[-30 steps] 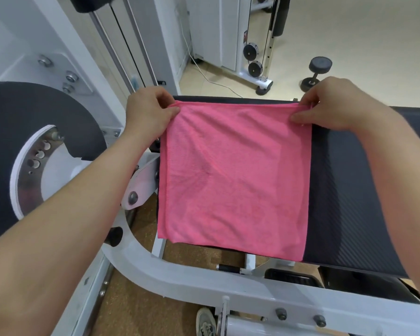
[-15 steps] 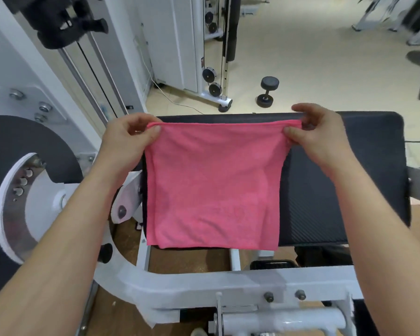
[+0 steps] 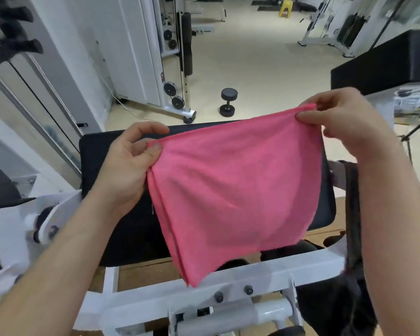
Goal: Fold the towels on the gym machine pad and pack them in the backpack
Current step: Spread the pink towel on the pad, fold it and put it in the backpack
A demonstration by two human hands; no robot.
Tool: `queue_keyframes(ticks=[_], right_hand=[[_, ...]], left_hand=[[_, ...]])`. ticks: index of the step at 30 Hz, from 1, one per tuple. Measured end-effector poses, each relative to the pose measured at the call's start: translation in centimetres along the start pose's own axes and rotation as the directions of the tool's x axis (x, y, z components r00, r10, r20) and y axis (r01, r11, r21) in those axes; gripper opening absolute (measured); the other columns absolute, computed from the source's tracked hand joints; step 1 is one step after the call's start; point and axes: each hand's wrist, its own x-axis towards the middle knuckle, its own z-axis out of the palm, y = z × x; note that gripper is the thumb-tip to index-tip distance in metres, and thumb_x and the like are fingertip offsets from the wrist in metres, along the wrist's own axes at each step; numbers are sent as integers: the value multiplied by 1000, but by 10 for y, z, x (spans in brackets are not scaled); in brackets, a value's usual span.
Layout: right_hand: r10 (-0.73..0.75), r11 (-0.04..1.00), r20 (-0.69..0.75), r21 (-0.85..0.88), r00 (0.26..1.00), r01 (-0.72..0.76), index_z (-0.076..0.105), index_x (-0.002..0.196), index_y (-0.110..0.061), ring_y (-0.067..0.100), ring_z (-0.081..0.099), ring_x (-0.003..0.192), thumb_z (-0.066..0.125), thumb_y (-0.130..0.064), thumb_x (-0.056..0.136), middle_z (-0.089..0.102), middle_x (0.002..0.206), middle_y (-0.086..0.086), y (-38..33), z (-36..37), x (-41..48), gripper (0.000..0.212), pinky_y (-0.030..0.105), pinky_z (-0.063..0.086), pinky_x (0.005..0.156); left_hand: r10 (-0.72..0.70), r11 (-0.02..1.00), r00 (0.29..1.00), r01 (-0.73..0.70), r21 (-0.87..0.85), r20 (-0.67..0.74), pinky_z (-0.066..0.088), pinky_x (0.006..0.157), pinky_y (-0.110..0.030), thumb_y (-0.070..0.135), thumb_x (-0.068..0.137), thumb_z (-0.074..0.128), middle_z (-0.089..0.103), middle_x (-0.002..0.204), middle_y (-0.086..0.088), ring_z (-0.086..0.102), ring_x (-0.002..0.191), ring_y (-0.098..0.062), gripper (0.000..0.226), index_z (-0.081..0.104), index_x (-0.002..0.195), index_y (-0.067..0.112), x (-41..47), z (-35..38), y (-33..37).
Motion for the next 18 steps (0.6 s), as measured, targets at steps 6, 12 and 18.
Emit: queue_keyframes(ticks=[6, 12, 18], right_hand=[[-68, 931, -55, -362, 996, 43, 73, 93, -14, 30, 63, 96, 56, -11, 82, 71, 98, 8, 43, 84, 91, 21, 34, 51, 79], [-250, 898, 5, -373, 968, 234, 59, 123, -15, 32, 52, 111, 51, -9, 85, 56, 123, 14, 45, 145, 116, 39, 29, 37, 83], [-448, 862, 38, -244, 893, 443, 59, 113, -12, 28, 52, 95, 64, -16, 83, 53, 111, 11, 50, 181, 2, 31, 35, 43, 74]], left_hand=[[-47, 845, 953, 198, 497, -298, 33, 52, -21, -8, 88, 45, 62, 77, 3, 44, 67, -18, 36, 66, 75, 18, 38, 15, -81], [14, 802, 874, 280, 527, -485, 38, 58, 2, -1, 93, 46, 65, 86, 19, 55, 67, 14, 36, 75, 85, 20, 53, -3, -91], [89, 756, 843, 290, 587, -531, 41, 71, -6, 4, 92, 46, 67, 91, 19, 57, 77, 13, 36, 74, 88, 25, 59, -12, -96]])
